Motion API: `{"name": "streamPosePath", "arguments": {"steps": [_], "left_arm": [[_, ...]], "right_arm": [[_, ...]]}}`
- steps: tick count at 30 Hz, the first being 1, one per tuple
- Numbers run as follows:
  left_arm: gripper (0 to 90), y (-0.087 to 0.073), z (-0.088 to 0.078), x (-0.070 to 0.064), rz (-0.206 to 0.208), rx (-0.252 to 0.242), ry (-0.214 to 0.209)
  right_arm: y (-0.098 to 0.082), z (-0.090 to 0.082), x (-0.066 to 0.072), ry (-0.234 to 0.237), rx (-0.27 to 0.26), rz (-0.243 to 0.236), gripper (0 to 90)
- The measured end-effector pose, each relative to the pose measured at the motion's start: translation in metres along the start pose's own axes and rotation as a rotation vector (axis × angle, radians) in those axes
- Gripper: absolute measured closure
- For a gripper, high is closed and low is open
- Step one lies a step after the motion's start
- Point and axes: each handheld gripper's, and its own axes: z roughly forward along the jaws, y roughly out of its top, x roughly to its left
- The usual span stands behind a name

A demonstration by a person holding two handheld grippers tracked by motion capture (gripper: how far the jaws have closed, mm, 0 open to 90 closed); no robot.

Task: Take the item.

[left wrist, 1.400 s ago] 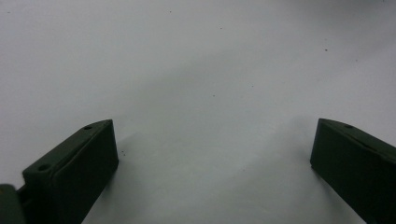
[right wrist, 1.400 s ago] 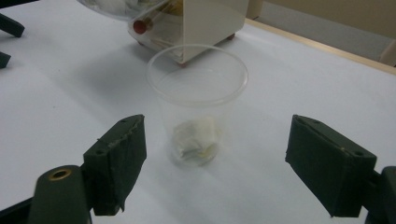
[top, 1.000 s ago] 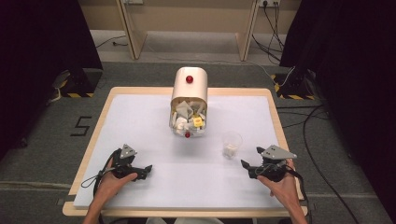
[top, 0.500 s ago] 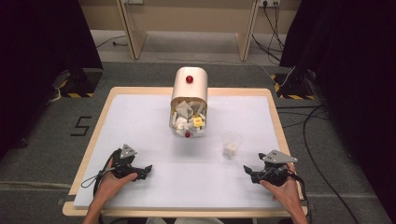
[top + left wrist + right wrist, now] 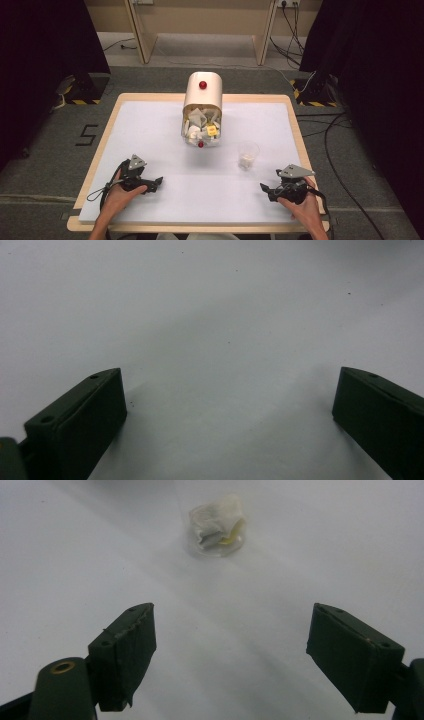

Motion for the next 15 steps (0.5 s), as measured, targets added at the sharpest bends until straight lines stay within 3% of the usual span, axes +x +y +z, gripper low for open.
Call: {"name": "streamPosePath", "arguments": {"steps": [4, 9, 15], "left_arm": [[0.0, 0.0, 0.0, 0.0, 0.0, 0.0, 0.0], [0.0, 0.0, 0.0, 0.0, 0.0, 0.0, 0.0], [0.0, 0.0, 0.0, 0.0, 0.0, 0.0, 0.0]], "right_arm": [[-0.003, -0.001, 0.003, -0.001, 0.018, -0.008, 20.5], [-0.009, -0.002, 0.002, 0.009, 0.021, 0.022, 22.0], [-0.015, -0.004, 0.001, 0.011, 0.031, 0.027, 22.4]]}}
